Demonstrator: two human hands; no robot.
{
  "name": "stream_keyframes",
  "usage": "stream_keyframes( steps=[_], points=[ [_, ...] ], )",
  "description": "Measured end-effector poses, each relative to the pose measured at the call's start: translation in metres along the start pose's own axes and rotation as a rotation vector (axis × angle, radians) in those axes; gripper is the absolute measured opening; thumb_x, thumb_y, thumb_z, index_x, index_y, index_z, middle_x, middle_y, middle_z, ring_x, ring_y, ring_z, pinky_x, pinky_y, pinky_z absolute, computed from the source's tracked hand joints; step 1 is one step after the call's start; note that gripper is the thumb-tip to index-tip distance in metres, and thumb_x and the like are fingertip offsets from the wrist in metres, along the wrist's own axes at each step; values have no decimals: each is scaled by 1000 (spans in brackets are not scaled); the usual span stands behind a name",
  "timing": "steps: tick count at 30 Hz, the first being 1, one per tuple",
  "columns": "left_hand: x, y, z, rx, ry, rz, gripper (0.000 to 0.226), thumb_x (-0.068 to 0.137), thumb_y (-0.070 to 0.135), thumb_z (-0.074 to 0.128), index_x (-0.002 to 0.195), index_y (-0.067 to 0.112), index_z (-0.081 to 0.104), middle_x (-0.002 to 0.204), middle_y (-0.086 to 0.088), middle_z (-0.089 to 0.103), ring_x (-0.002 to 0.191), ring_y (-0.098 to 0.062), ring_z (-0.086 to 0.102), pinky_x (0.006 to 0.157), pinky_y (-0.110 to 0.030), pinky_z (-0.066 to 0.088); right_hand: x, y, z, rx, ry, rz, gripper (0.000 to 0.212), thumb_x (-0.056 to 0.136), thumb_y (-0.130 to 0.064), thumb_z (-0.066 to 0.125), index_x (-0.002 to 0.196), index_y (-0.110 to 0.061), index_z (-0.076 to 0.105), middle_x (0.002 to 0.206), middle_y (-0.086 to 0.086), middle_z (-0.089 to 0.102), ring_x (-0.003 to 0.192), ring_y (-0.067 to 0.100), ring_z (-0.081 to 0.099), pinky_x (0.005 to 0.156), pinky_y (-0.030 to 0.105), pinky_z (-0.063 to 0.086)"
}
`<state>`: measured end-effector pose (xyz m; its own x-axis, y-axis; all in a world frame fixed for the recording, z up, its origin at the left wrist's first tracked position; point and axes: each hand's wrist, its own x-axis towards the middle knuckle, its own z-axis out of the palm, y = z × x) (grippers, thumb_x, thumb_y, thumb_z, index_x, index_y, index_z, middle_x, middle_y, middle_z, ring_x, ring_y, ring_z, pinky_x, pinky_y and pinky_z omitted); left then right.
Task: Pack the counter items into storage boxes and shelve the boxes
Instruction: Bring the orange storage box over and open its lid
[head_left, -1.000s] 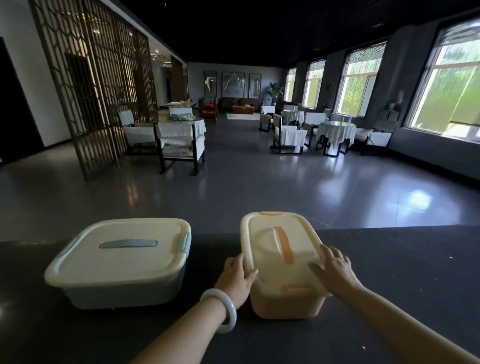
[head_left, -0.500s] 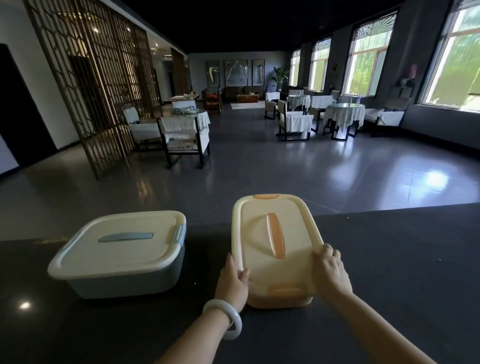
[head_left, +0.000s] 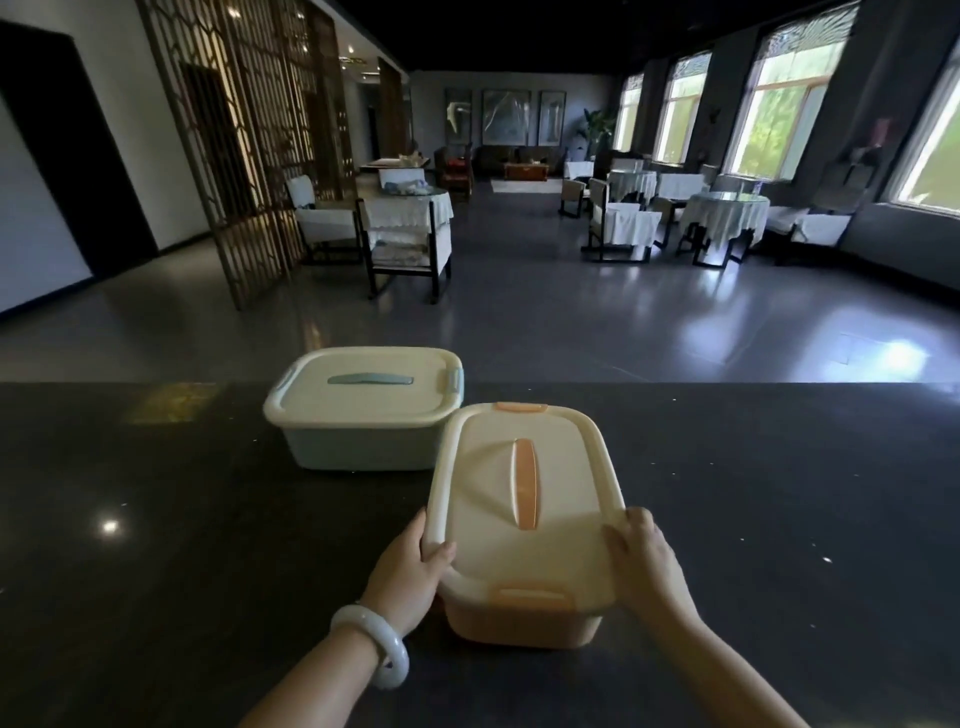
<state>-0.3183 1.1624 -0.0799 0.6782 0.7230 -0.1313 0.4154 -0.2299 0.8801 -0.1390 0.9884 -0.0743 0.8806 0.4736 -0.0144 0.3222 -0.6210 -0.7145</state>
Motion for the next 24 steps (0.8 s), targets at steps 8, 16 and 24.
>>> stream_keyframes(
  steps=[8, 16, 24],
  points=[
    [-105, -87, -129, -84, 81, -136, 57, 95, 29, 58, 147, 31, 35, 122, 11, 60, 104, -7, 62, 98, -35, 47, -132, -75, 81, 46, -127, -48, 15, 97, -28, 46, 103, -22, 34, 95, 1, 54, 76, 23, 51, 62, 35, 34],
    [-171, -151, -247, -294, 291, -197, 52, 91, 6, 61, 139, 20, 48, 118, 7, 64, 102, -5, 62, 93, -26, 46, -209, -152, 165, 96, -262, -125, 24, 94, -31, 53, 111, -19, 40, 95, 0, 60, 77, 18, 52, 60, 31, 35],
    [-203, -170, -305, -480, 447, -280, 46, 89, 2, 62, 124, 30, 58, 110, 9, 70, 100, -4, 66, 84, -20, 48, -226, -196, 218, 110, -385, -201, 55, 90, -34, 60, 138, -17, 40, 125, 2, 59, 100, 21, 58, 77, 30, 39]
  ],
)
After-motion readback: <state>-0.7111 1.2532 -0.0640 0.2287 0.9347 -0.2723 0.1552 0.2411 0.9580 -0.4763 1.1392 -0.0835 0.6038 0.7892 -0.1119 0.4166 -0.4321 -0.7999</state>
